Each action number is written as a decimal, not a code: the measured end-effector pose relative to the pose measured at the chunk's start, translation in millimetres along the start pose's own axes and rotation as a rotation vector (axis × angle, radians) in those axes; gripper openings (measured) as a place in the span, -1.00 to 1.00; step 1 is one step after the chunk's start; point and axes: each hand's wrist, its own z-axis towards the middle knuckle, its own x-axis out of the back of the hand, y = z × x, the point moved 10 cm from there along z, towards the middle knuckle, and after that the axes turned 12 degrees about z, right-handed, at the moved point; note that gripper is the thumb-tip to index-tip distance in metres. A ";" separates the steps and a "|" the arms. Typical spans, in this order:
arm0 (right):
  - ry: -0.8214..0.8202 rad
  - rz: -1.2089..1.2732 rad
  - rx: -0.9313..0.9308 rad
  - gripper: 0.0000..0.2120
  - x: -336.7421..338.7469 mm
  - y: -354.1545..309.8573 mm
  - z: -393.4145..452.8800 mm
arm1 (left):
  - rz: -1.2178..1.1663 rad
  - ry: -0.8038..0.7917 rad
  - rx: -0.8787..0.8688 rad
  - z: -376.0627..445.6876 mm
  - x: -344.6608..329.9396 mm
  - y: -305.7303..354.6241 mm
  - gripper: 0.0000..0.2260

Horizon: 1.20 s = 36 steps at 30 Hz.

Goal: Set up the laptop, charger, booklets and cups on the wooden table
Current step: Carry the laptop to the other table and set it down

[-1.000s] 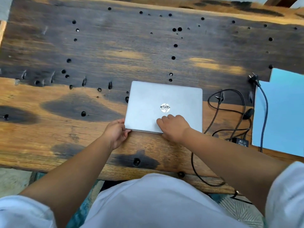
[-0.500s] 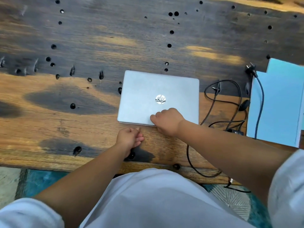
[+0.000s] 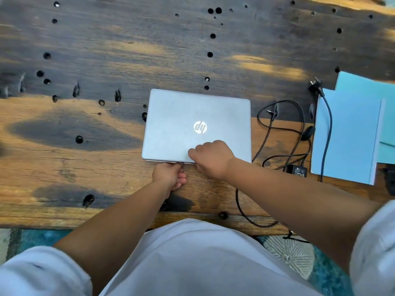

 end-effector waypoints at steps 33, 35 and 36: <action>0.511 0.248 -0.148 -0.82 209.3 67.1 -25.5 | 0.146 -0.065 -0.024 2.4 2.2 10.2 -0.64; 0.563 0.332 -0.197 -0.85 224.1 82.4 -20.7 | 0.168 -0.053 -0.023 2.8 3.4 10.8 -0.63; 0.585 0.371 -0.231 -0.87 230.3 91.2 -18.0 | 0.177 -0.047 -0.025 3.1 3.9 11.4 -0.63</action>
